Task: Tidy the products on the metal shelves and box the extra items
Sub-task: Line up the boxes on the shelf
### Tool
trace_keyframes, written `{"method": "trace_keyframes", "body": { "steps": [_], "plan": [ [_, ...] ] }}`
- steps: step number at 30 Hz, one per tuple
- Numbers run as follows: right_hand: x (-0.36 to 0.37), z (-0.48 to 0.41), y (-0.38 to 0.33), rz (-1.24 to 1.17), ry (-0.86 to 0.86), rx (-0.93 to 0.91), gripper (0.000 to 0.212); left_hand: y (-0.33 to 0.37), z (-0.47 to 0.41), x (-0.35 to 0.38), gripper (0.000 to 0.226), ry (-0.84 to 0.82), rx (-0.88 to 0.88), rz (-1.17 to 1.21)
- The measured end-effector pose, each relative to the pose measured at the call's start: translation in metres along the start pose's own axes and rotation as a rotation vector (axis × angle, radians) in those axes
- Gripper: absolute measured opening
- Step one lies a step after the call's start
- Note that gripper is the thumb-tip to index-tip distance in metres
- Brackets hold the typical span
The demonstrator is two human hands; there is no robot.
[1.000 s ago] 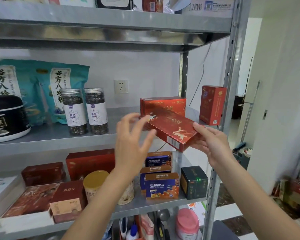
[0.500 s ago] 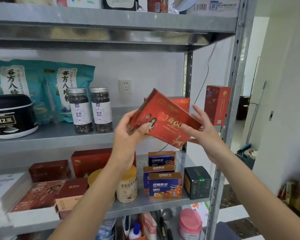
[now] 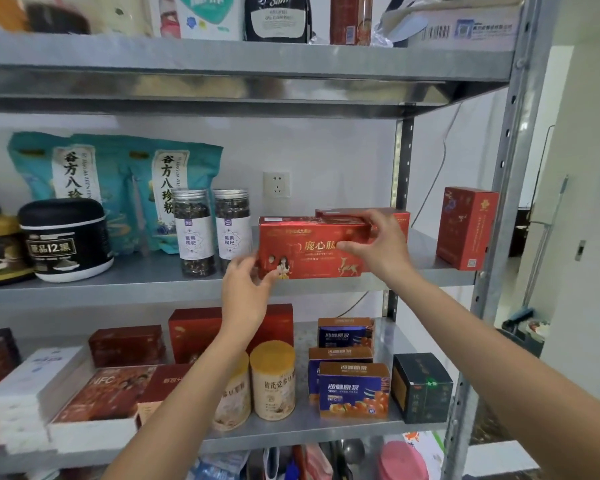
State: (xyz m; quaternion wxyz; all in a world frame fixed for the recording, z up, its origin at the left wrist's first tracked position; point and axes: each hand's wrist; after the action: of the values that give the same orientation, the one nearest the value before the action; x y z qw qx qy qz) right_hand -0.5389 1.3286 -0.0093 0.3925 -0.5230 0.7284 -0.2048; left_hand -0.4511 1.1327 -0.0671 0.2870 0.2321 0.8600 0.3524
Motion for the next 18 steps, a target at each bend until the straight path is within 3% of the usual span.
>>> {"method": "trace_keyframes", "body": {
  "steps": [3, 7, 10, 14, 18],
  "plan": [
    [0.011, -0.006, 0.004, 0.019, -0.014, 0.012, 0.061, -0.002, -0.001, -0.003, 0.068, 0.010, 0.074, -0.091],
    [0.021, -0.013, 0.006, 0.069, -0.013, -0.011, 0.062, 0.006, -0.007, -0.004, 0.069, 0.076, 0.437, -0.376],
    [0.029, -0.018, 0.006, 0.102, -0.032, -0.022, 0.063, 0.019, -0.022, 0.004, 0.081, 0.021, 0.641, -0.591],
    [0.027, -0.023, 0.016, 0.155, -0.045, -0.062, 0.054, 0.025, -0.042, 0.017, 0.088, -0.101, 0.659, -0.778],
    [0.005, -0.039, 0.030, 0.371, 0.178, -0.197, 0.041, 0.021, -0.048, 0.023, 0.080, -0.063, 0.658, -0.787]
  ]
}}
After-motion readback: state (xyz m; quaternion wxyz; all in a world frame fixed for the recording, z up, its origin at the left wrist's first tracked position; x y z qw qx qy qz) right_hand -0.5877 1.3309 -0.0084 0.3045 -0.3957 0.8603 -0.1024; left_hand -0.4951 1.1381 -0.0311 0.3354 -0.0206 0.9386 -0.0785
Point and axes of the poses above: each hand's wrist, its own z-axis away from the middle knuckle, its own x-axis out of the palm, y = z × x
